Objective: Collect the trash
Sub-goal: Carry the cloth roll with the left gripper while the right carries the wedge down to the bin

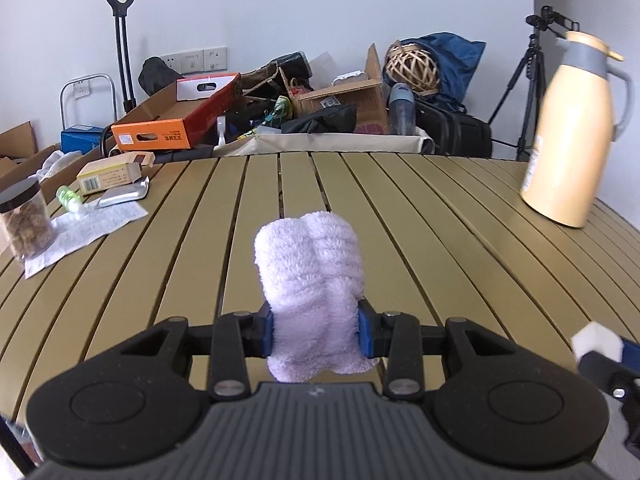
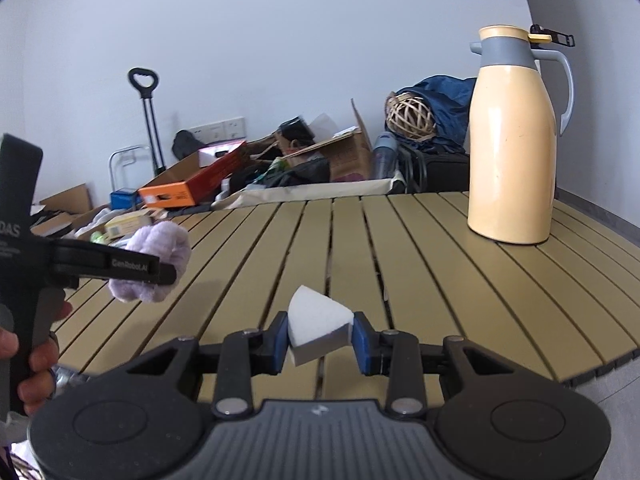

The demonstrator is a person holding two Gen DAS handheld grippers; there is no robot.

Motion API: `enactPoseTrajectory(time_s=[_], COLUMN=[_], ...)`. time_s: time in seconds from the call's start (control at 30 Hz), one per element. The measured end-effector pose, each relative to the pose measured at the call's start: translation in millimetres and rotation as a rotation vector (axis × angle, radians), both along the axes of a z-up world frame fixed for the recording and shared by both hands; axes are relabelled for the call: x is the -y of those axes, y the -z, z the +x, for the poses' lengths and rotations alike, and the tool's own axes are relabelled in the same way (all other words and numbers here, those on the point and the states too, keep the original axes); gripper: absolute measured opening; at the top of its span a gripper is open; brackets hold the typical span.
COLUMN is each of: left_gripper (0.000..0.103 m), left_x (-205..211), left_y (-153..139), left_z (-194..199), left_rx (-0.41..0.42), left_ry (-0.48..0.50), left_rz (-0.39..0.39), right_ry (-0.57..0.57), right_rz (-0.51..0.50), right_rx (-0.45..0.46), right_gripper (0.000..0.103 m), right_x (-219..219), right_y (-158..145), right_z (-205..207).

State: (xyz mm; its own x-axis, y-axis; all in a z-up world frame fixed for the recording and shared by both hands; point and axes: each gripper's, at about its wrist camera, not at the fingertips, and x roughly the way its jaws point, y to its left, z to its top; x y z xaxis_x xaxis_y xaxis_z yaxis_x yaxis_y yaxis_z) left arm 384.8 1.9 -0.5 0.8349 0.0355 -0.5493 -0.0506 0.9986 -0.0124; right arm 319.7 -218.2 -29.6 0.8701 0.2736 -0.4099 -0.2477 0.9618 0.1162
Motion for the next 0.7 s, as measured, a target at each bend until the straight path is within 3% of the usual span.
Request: enactPoseTrajectory(time_s=[0.37,0.7], left_gripper=[0.038,0.038], left_x=[8.3,10.5], left_y=[0.6,25.3], left_z=[-84.3,-136.5], left_rx=[0.027,-0.032], left_ry=[0.081,0.12], left_rz=[0.005,-0.013], right_ry=[-0.045,-0.088], right_rz=[-0.009,-0.038], right_rx=[-0.052,-0.114], right_gripper=[0.032,0.032], right_x=[-8.8,-20.3], right_y=[16.0,36.4], right_z=[-59.3,-92.1])
